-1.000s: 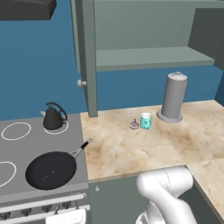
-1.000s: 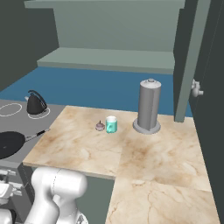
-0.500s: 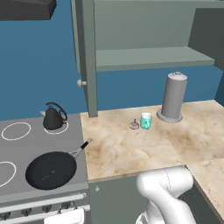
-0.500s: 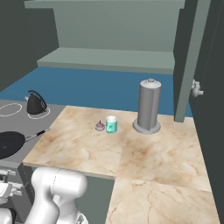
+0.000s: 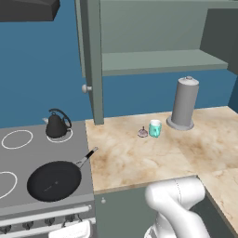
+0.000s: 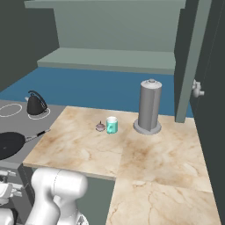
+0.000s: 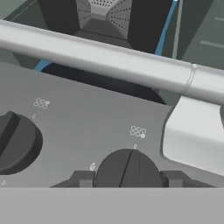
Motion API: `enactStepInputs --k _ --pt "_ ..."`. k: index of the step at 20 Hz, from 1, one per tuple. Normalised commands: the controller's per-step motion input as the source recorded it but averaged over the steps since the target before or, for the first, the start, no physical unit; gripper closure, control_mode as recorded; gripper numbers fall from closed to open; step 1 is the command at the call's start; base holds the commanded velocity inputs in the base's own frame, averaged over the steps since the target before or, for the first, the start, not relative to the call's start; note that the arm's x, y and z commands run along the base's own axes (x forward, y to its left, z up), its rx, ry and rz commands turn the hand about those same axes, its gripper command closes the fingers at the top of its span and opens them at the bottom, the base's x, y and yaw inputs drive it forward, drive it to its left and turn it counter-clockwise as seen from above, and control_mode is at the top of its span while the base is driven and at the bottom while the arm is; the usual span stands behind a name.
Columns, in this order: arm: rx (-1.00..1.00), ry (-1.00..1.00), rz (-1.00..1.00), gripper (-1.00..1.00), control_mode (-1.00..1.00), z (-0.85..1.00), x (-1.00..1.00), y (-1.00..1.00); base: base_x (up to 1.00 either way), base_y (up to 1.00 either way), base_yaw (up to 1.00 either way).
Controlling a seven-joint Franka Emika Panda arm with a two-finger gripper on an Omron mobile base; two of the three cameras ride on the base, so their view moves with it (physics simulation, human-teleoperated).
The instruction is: Pick the pan from the cabinet and place it on the stove. Then turn on the stove burner for the pan.
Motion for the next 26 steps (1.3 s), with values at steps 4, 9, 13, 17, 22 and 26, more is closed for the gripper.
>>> enactStepInputs --k 4,9,13,17,22,26 --pt "-0.23 0.1 0.01 1.0 -1.0 0.39 0.0 0.0 0.0 0.0 0.0" --pt "-0.21 0.11 0.02 1.0 -1.0 0.37 0.0 0.0 0.0 0.0 0.0" --pt "-0.21 0.08 0.01 1.0 -1.0 0.27 -0.01 0.0 0.0 0.0 0.0" --pt "-0.23 0.08 0.0 1.0 -1.0 0.22 -0.08 0.0 0.0 0.0 0.0" --pt "-0.23 0.09 0.0 1.0 -1.0 0.09 -0.12 0.0 0.0 0.0 0.0" --pt "-0.23 0.09 0.0 1.0 -1.0 0.02 -0.14 0.0 0.0 0.0 0.0"
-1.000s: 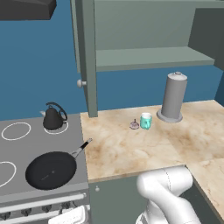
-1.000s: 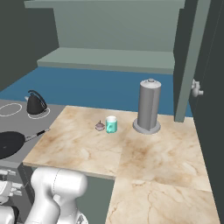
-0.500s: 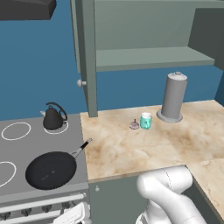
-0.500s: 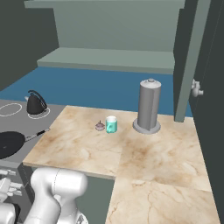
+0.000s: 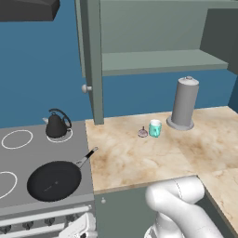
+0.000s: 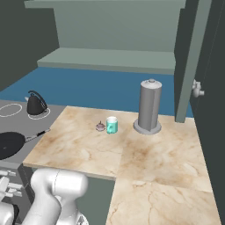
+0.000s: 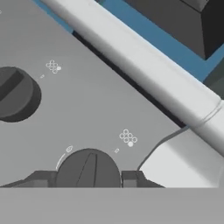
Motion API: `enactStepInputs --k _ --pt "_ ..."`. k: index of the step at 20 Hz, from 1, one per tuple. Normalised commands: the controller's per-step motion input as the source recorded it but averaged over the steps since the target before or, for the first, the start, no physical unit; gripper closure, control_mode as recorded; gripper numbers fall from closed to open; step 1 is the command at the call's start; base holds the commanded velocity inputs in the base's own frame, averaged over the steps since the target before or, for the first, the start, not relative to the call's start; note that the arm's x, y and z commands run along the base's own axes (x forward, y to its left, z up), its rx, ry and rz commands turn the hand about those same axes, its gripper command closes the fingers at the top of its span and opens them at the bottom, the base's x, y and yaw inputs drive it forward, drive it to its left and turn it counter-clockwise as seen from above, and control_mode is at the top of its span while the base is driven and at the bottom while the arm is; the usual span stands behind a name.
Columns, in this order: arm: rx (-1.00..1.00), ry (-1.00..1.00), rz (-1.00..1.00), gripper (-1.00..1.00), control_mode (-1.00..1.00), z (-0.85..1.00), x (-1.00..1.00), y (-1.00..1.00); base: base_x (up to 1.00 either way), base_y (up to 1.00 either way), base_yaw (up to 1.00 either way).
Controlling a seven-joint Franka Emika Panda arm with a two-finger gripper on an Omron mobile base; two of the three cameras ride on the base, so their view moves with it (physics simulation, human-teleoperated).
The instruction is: Pick the pan from the cabinet and place it on the stove. Then turn on the stove burner for the pan.
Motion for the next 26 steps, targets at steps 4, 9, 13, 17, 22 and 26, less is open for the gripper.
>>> enactStepInputs --k 4,9,13,17,22,26 --pt "-0.23 0.09 0.0 1.0 -1.0 0.07 -0.13 0.0 0.0 0.0 0.0" --pt "-0.24 0.09 0.0 1.0 -1.0 0.0 -0.11 0.0 0.0 0.0 0.0" --pt "-0.23 0.11 0.0 1.0 -1.0 0.0 -0.05 0.03 0.0 0.0 0.0" --pt "-0.25 0.12 0.0 1.0 -1.0 0.0 -0.1 0.1 0.0 0.0 0.0" --pt "-0.24 0.16 0.0 -1.0 -1.0 -0.01 -0.04 0.14 0.0 0.0 0.0" --pt "-0.13 0.11 0.0 -1.0 -1.0 -0.15 0.0 0.17 0.0 0.0 0.0"
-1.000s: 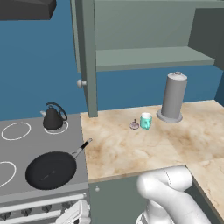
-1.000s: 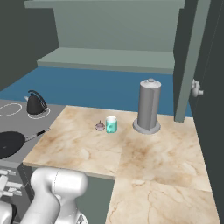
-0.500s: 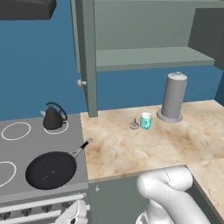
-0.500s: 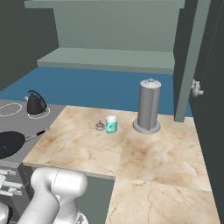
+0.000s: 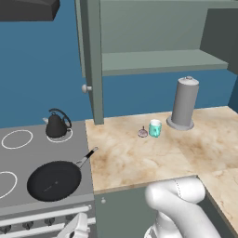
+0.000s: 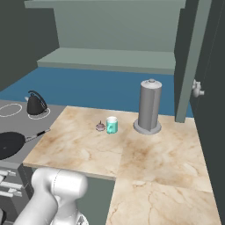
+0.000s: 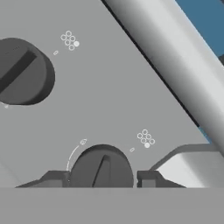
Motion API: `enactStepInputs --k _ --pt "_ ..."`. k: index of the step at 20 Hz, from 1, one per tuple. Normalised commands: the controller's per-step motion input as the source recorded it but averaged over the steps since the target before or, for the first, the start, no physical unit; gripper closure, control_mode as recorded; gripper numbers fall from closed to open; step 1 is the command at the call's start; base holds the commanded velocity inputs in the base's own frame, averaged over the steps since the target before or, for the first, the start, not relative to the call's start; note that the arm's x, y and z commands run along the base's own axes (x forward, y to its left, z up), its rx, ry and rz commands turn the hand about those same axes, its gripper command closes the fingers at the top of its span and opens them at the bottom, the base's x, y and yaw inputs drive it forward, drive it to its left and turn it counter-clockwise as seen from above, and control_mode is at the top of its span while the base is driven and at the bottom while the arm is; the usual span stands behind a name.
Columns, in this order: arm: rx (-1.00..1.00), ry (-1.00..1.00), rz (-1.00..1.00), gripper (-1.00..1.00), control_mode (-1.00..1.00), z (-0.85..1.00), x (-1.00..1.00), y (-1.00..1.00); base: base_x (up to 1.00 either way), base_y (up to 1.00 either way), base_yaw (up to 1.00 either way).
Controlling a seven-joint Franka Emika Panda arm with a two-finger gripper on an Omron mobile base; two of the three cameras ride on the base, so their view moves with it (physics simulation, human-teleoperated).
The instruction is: Pick the pan from the cabinet and place it on the stove. Then turn on the stove burner for the pan.
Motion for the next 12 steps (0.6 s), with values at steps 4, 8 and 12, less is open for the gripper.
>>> enactStepInputs --k 4,8,12 --pt "-0.03 0.08 0.0 -1.0 -1.0 -0.02 -0.01 0.0 0.0 0.0 0.0" --pt "0.0 0.05 0.0 -1.0 -1.0 0.0 -0.11 0.0 0.0 0.0 0.0" --pt "0.0 0.0 0.01 -1.0 -1.0 0.0 -0.54 0.0 0.0 0.0 0.0"
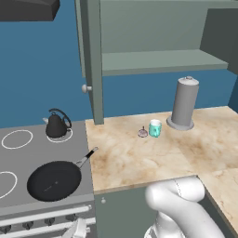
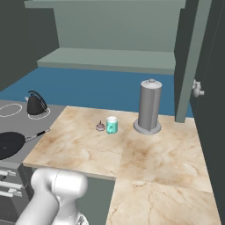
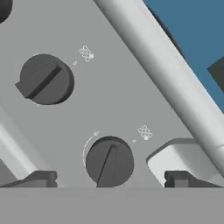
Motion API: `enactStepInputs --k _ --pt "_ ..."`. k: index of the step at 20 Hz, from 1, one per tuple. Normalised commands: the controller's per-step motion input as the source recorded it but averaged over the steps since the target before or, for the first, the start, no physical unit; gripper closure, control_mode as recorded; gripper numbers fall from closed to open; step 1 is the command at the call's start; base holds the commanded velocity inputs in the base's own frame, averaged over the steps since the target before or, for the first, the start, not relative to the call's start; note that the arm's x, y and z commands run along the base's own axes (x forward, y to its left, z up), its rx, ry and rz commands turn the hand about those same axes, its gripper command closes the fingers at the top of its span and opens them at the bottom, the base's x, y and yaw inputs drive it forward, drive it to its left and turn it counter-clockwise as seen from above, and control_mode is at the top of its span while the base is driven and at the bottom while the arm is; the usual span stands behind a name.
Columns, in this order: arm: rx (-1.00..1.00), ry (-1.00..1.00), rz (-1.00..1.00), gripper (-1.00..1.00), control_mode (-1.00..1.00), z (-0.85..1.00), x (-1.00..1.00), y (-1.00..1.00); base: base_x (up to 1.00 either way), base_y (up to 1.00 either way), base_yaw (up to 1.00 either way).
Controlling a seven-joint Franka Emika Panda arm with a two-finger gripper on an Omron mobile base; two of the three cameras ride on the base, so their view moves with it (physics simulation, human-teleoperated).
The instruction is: Pick the pan from the cabinet and place it on the stove. Then turn on the stove burner for the pan.
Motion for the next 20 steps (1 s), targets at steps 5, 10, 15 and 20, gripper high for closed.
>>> enactStepInputs --k 5,10,15,20 --pt "0.0 0.0 0.03 -1.0 -1.0 0.05 -0.61 0.0 0.0 0.0 0.0" --pt "0.0 0.0 0.04 -1.0 -1.0 0.28 -0.35 0.0 0.0 0.0 0.0" --pt "0.0 0.0 0.05 -1.0 -1.0 0.28 -0.24 0.0 0.0 0.0 0.0" --pt "0.0 0.0 0.04 -1.0 -1.0 0.3 -0.11 -0.01 0.0 0.0 0.0"
